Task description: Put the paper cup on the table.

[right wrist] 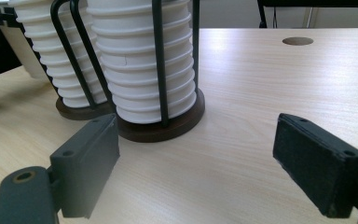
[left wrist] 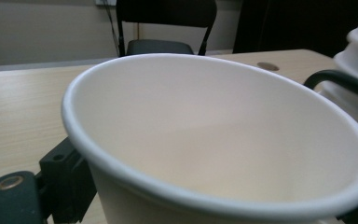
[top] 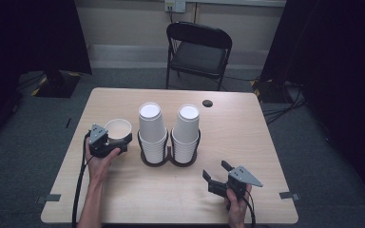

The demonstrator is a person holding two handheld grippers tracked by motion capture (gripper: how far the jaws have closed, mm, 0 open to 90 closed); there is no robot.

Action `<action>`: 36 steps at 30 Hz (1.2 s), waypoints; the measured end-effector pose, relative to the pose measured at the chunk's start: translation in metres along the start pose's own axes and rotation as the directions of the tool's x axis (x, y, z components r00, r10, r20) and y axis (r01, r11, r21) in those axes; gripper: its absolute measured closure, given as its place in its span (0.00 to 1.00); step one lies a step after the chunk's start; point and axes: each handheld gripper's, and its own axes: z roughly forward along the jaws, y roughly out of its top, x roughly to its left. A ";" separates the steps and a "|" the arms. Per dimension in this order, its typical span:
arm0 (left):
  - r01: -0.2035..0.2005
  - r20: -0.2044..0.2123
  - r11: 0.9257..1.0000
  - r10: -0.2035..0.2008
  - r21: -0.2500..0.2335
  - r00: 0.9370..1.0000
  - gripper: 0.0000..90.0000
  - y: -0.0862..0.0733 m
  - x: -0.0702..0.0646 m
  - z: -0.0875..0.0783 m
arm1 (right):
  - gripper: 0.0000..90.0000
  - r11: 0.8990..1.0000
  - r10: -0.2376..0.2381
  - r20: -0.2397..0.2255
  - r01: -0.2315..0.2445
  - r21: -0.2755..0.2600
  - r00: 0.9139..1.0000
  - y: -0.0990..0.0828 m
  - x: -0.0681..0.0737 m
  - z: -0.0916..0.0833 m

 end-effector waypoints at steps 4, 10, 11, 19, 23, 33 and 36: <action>-0.005 -0.010 1.000 0.005 0.005 1.000 0.10 -0.002 0.001 0.002 | 0.15 1.000 -0.007 -0.006 0.007 0.005 1.000 0.000 0.001 0.001; 0.008 -0.027 0.999 -0.007 0.039 1.000 0.11 -0.012 0.005 0.006 | 0.15 1.000 -0.007 -0.005 0.007 0.010 1.000 0.000 0.001 0.001; 0.014 -0.028 0.999 -0.013 0.039 1.000 0.11 -0.013 0.005 0.006 | 0.15 1.000 -0.006 -0.004 0.006 0.011 1.000 0.000 0.001 0.001; -0.005 -0.047 0.995 0.010 0.099 0.999 0.14 -0.018 0.007 0.008 | 0.15 1.000 -0.006 -0.004 0.006 0.017 1.000 0.001 0.001 0.002; -0.032 -0.064 0.991 0.041 0.131 0.997 0.16 -0.020 0.006 0.009 | 0.15 1.000 -0.005 -0.002 0.005 0.020 1.000 0.001 0.000 0.002; -0.038 -0.094 0.980 0.057 0.194 0.994 0.17 -0.029 0.003 0.012 | 0.15 1.000 -0.006 0.002 0.006 0.019 1.000 0.001 0.001 0.002; -0.025 -0.107 0.981 0.046 0.195 0.993 0.17 -0.031 0.005 0.008 | 0.15 1.000 -0.009 0.014 0.009 0.013 1.000 0.000 0.002 0.001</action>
